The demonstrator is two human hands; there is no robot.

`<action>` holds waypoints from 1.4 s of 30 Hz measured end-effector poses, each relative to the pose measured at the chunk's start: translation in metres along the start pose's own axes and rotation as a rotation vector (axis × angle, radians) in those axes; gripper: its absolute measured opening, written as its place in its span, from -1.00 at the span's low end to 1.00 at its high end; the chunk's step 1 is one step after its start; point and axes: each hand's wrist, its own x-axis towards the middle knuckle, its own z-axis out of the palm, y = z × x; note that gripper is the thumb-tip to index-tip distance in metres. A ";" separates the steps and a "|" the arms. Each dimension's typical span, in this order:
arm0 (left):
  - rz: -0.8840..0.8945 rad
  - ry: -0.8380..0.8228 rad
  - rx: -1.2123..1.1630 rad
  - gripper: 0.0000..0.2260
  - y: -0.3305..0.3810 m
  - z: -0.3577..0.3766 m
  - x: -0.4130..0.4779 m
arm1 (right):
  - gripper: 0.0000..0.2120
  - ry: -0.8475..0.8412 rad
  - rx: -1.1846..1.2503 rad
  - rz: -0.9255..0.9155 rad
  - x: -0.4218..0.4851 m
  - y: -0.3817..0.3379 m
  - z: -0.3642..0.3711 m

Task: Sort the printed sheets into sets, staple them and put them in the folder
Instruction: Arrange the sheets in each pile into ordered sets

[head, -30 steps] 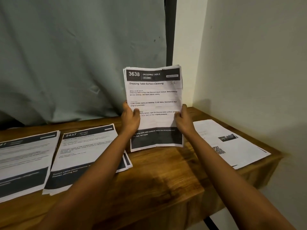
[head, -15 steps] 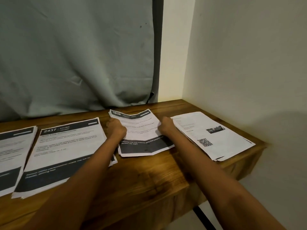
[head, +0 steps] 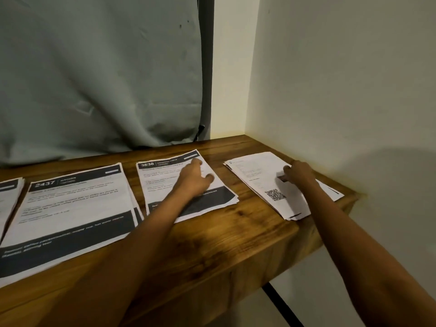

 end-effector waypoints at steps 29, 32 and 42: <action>0.344 -0.240 0.125 -0.38 0.047 0.080 -0.042 | -0.69 0.109 0.128 0.253 -0.057 0.039 0.002; 0.318 -0.210 0.008 -0.40 0.051 0.080 -0.041 | -0.75 0.165 0.318 0.245 -0.054 0.044 -0.009; 0.137 -0.102 -0.498 -0.32 0.047 0.040 -0.035 | -0.81 0.338 1.075 0.014 -0.084 0.017 -0.053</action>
